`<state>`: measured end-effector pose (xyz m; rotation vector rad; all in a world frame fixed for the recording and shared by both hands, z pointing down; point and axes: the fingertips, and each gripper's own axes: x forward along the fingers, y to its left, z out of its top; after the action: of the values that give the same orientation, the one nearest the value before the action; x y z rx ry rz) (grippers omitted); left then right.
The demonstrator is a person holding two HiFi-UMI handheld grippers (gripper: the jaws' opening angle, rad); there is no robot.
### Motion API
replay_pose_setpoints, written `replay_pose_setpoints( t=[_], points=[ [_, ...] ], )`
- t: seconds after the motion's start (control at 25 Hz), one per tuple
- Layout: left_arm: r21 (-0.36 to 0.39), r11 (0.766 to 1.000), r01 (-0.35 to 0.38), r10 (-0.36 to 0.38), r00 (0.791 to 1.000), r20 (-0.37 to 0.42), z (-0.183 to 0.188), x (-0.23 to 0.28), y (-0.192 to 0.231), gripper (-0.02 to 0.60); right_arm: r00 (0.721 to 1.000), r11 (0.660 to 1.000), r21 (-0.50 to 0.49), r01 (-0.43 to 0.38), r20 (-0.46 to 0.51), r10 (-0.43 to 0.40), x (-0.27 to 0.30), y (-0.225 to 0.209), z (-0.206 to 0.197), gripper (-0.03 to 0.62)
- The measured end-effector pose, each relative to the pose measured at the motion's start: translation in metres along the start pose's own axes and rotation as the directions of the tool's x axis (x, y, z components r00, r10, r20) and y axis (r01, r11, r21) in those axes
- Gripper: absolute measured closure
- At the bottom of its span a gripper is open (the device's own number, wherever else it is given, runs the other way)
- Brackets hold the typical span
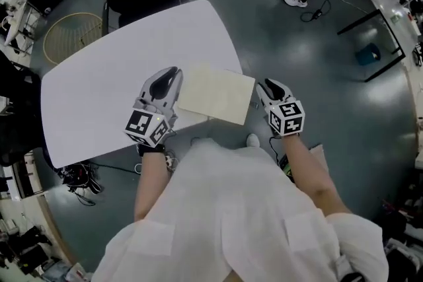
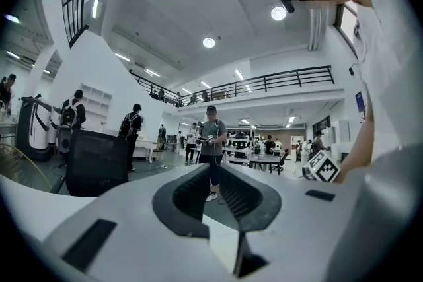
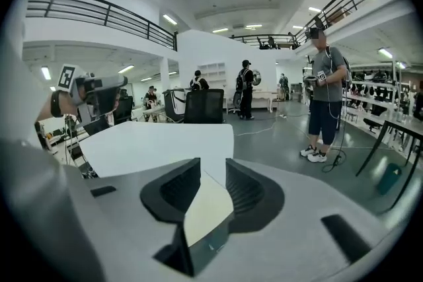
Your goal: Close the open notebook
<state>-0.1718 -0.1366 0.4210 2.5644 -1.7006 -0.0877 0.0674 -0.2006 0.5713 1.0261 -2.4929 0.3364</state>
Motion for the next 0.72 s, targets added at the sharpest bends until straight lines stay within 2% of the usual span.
replay_pose_setpoints(
  t=[0.24, 0.48, 0.72],
  points=[
    [-0.027, 0.997, 0.071, -0.071, 0.997, -0.015, -0.014, 0.012, -0.001, 0.54, 0.992, 0.995, 0.1, 0.018, -0.124, -0.005, 0.009, 0.021, -0.047, 0.435],
    [-0.049, 0.992, 0.117, -0.119, 0.992, -0.03, -0.028, 0.015, -0.001, 0.54, 0.976, 0.981, 0.19, 0.046, -0.219, -0.004, 0.016, 0.039, -0.084, 0.424],
    [-0.062, 0.985, 0.162, -0.165, 0.985, -0.046, -0.039, 0.019, -0.004, 0.54, 0.954, 0.948, 0.305, 0.095, -0.3, 0.001, 0.024, 0.045, -0.115, 0.404]
  ],
)
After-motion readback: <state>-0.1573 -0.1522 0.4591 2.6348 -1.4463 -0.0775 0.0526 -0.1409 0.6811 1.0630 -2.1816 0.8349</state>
